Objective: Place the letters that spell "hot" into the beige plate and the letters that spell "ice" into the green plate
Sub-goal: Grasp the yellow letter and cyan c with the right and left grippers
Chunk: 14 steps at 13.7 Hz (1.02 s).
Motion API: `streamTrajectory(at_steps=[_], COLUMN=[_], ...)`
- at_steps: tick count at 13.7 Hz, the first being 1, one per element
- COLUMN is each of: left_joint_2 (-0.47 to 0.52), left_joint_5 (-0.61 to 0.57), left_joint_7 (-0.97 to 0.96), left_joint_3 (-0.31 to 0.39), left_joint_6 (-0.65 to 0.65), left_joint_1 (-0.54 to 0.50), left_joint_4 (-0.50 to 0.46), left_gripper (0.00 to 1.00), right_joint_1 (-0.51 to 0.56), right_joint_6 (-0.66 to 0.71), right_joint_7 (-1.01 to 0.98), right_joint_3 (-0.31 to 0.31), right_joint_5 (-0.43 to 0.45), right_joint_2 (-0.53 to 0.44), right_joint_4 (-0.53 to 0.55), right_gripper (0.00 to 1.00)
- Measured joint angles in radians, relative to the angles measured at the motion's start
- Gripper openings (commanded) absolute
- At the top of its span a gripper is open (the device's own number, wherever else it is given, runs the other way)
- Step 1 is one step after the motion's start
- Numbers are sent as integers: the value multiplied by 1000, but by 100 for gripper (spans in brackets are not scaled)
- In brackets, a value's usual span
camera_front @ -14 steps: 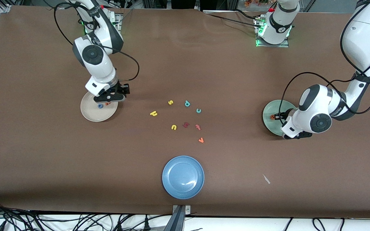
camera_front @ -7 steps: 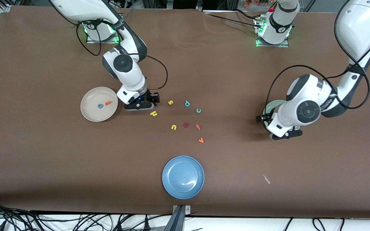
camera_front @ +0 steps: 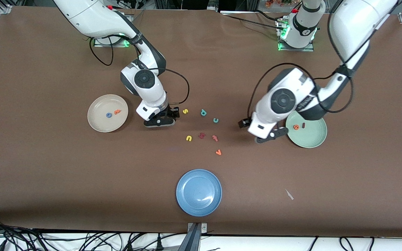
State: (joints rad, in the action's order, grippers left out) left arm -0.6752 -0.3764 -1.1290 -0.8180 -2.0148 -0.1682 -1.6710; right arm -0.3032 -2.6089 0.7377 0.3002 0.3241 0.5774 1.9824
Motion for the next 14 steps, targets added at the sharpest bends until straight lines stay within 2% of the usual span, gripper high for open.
streamTrajectory(at_steps=[2, 4, 7, 8, 9, 12, 14], left_joint_2=[-29, -55, -93, -101, -108, -131, -147], left_joint_5=[0, 0, 0, 0, 0, 0, 0], left_joint_7=[-73, -121, -186, -202, -210, -218, -218], left_joint_3=[40, 119, 240, 253, 256, 262, 263], left_joint_6=[-71, -136, -230, -243, -254, -264, -264], left_joint_1=[89, 191, 340, 361, 370, 371, 372], left_joint_4=[2, 4, 5, 8, 14, 56, 69], left_gripper=[86, 86, 77, 76, 76, 76, 73], right_joint_1=[0, -1, -2, -2, -2, -2, -2], right_joint_6=[-13, -28, -37, -37, -37, -36, -36], right_joint_7=[0, 0, 1, 1, 2, 3, 4], right_joint_3=[-2, -2, -2, -3, -3, -5, -7], right_joint_5=[5, 6, 23, 30, 33, 61, 63], right_joint_2=[12, 24, 36, 38, 38, 38, 37], right_joint_4=[-3, -4, -6, -6, -6, -7, -7], right_gripper=[73, 72, 65, 65, 57, 45, 30])
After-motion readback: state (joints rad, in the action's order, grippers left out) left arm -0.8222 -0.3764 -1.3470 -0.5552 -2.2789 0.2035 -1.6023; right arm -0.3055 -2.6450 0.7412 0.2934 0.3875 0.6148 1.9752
